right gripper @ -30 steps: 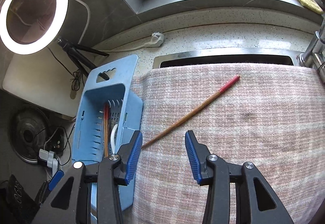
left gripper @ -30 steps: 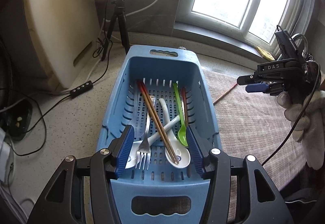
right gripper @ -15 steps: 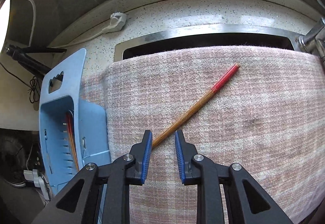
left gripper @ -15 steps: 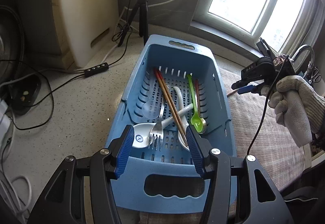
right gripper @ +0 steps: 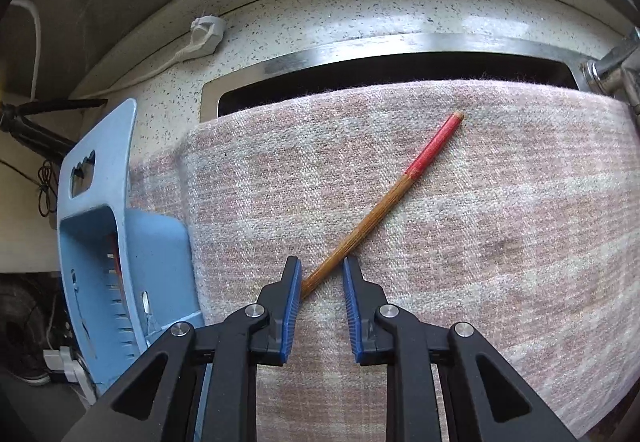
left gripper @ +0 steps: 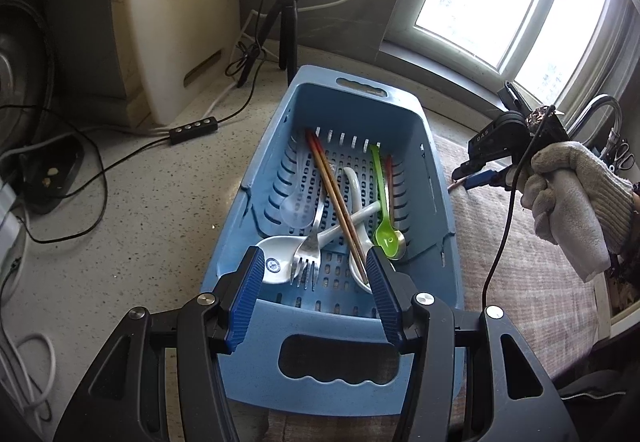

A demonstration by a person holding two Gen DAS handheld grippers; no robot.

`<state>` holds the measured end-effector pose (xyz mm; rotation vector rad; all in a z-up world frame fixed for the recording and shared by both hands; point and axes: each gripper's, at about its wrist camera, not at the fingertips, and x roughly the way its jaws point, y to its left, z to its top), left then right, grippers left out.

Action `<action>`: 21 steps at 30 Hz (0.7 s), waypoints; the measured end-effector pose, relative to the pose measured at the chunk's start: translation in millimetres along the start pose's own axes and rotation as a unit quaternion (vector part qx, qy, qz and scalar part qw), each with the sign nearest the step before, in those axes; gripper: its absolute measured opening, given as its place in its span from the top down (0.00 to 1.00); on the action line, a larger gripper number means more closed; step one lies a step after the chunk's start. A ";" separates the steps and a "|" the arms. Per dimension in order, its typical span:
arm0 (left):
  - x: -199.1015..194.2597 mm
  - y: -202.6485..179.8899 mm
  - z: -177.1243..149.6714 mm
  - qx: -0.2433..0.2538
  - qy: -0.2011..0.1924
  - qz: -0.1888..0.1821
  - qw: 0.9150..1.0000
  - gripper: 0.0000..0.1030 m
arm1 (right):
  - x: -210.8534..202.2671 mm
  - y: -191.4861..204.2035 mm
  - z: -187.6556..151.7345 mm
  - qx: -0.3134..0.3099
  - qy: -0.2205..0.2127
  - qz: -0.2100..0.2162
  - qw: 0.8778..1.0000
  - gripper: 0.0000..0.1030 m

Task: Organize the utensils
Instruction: 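Move the right tool onto the red-tipped chopstick and close on it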

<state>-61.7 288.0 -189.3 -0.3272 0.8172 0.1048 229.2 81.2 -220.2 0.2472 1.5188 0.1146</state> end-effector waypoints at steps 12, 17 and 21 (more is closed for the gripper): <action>-0.4 -9.1 -2.9 0.004 0.003 -0.003 1.000 0.49 | 5.0 8.3 2.4 -0.026 0.015 -0.032 0.999 0.80; -3.5 -10.1 -5.2 0.005 0.003 -0.004 1.000 0.49 | 9.6 24.7 3.5 -0.062 0.010 -0.051 0.997 0.81; -6.0 -8.5 -6.2 0.003 0.002 -0.002 1.000 0.49 | 8.8 25.7 -2.0 -0.088 0.007 -0.047 0.995 0.85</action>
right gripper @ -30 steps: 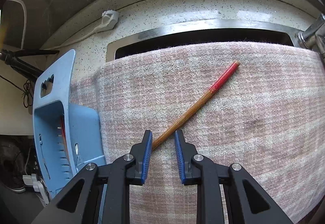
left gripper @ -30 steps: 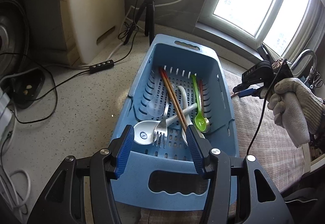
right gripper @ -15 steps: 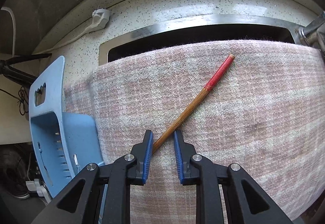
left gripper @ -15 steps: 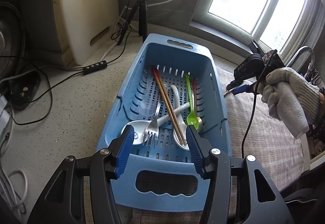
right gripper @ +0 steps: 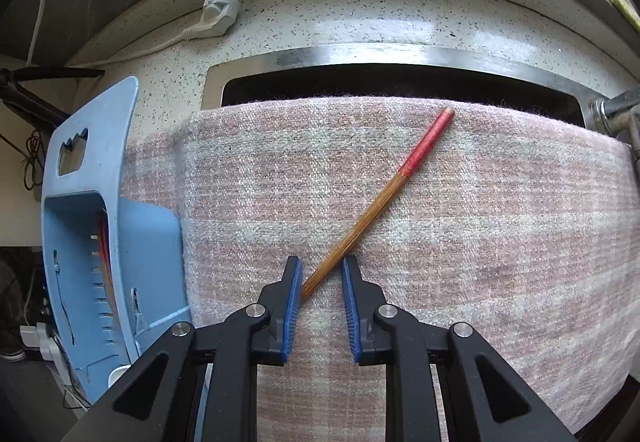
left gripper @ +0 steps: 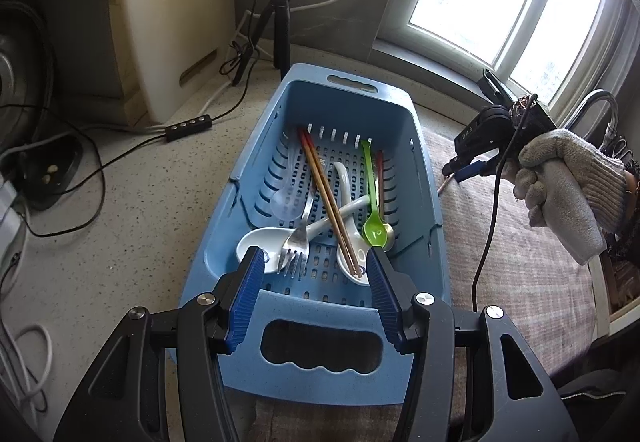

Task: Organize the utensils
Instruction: 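Move the right tool onto the red-tipped chopstick and close on it, then lift the chopstick and carry it over the blue basket with the right tool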

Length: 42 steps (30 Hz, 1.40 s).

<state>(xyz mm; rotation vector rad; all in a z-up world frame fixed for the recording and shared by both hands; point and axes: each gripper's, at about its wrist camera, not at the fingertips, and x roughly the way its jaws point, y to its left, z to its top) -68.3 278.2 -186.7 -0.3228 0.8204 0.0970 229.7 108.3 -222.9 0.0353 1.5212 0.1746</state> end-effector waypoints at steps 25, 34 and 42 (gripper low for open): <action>6.9 -8.3 2.7 0.035 0.014 -0.005 0.999 0.49 | -55.0 -15.9 -49.8 -0.034 -0.053 0.107 0.992 0.94; 1.9 4.9 -3.3 0.022 0.019 0.013 1.000 0.49 | -76.7 48.2 -68.2 -0.102 -0.056 0.155 0.981 0.94; -7.8 23.3 -8.2 0.005 0.017 0.032 0.999 0.49 | -62.3 94.3 -81.6 -0.138 -0.036 0.162 0.976 0.94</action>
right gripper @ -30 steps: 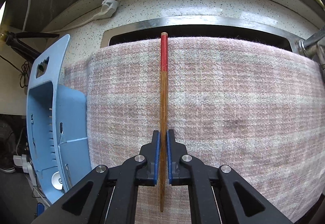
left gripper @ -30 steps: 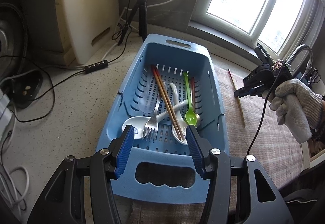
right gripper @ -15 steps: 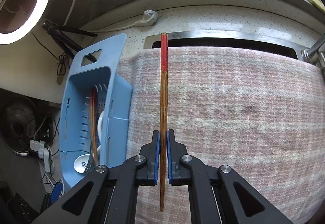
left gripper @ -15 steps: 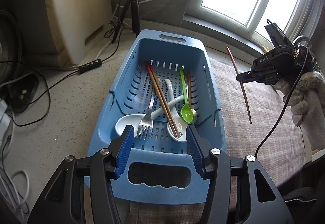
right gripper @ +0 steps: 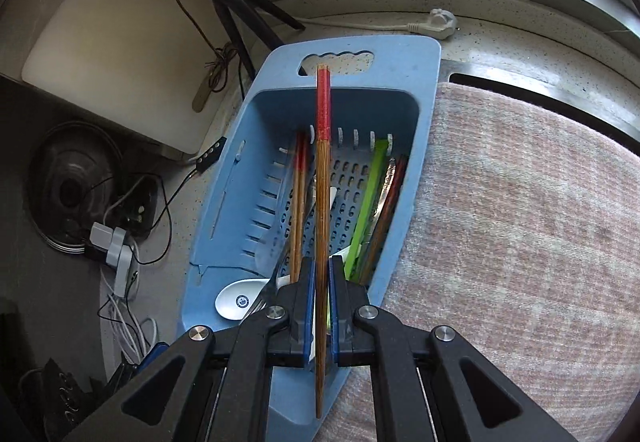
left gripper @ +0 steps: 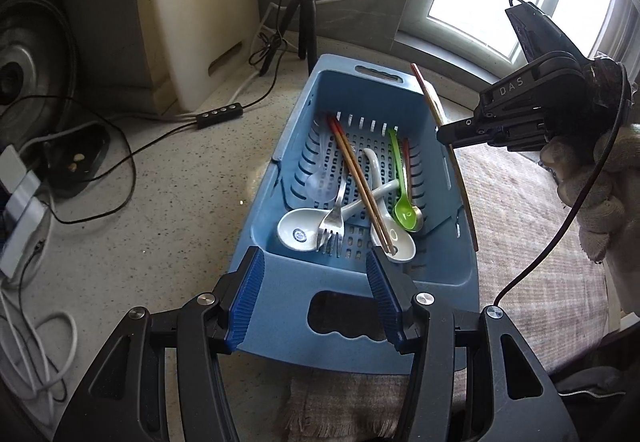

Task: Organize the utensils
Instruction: 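Lift the chopstick and carry it over the blue basket with the right tool, then lower the chopstick into the basket and open the right tool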

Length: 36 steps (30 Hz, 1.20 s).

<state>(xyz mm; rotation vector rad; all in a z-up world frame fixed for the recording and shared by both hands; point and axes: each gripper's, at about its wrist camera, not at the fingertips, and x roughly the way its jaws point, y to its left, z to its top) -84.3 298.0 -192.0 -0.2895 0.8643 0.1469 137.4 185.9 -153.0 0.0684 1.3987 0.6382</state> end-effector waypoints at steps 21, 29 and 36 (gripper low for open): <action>-1.9 9.8 -3.2 -0.005 0.003 0.010 1.000 0.49 | 2.8 28.3 -6.8 -0.053 -0.011 -0.008 0.999 0.93; -1.5 2.8 -1.4 0.001 0.002 0.009 1.000 0.49 | -3.3 25.5 -10.1 -0.063 -0.017 -0.012 0.998 0.89; -11.1 -7.6 -2.2 -0.006 -0.006 0.025 1.000 0.45 | -17.4 17.6 -17.7 -0.085 -0.027 -0.012 0.996 0.81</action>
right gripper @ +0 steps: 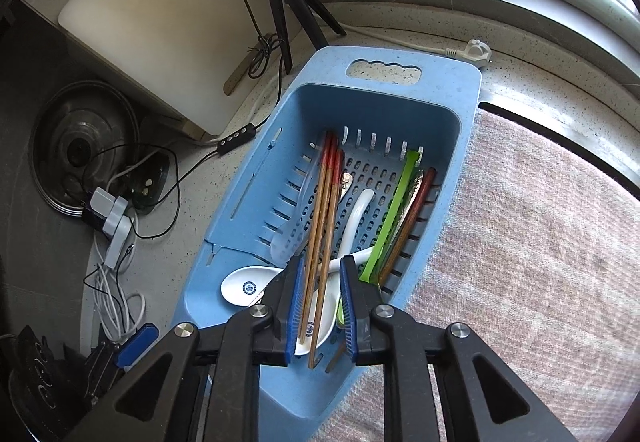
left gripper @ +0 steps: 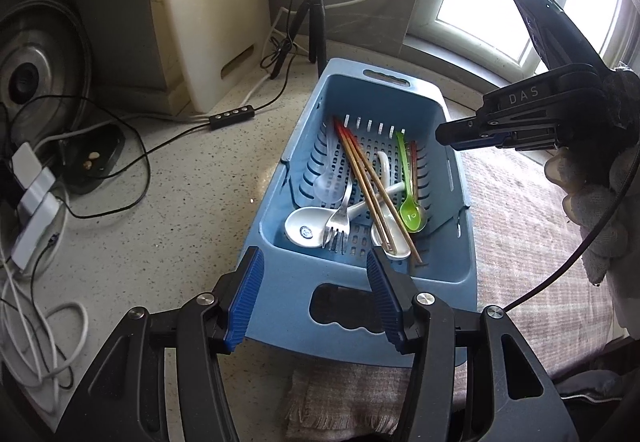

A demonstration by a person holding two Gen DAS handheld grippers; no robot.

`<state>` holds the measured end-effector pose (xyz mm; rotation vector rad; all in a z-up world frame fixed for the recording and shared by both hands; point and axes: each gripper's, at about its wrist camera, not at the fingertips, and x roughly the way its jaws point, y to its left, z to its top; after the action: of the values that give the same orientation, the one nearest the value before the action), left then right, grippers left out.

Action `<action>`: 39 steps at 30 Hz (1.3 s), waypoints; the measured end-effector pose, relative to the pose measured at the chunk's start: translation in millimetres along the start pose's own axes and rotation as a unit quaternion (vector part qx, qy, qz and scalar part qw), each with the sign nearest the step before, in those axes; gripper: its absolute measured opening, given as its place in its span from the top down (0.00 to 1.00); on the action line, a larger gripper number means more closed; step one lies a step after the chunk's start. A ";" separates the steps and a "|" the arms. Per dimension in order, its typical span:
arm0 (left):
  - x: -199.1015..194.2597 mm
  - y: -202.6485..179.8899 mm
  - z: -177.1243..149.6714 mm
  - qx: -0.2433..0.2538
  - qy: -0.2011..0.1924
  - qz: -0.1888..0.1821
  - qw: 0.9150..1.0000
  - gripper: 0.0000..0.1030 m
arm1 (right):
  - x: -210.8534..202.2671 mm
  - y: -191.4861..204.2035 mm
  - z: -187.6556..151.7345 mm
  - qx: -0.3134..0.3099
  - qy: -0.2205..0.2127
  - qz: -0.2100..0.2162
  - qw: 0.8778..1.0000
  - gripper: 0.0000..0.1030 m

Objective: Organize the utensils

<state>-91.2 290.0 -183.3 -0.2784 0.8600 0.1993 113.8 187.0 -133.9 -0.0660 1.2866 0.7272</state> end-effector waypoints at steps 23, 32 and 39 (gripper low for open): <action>-70.2 -90.6 -18.8 -0.034 -0.056 0.058 0.996 0.23 | -113.3 -74.5 -88.2 -0.083 -0.140 -0.021 0.986 0.41; -83.7 -111.5 -27.1 -0.040 -0.064 0.068 0.995 0.23 | -135.1 -98.2 -110.3 -0.059 -0.163 -0.015 0.985 0.39; -92.7 -123.4 -25.3 -0.036 -0.079 0.068 0.994 0.23 | -144.3 -105.0 -115.7 -0.065 -0.179 -0.023 0.981 0.38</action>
<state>-133.4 159.6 -108.0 -0.2679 0.7157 0.3752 57.6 -10.4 -78.1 -0.0681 0.8910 0.7443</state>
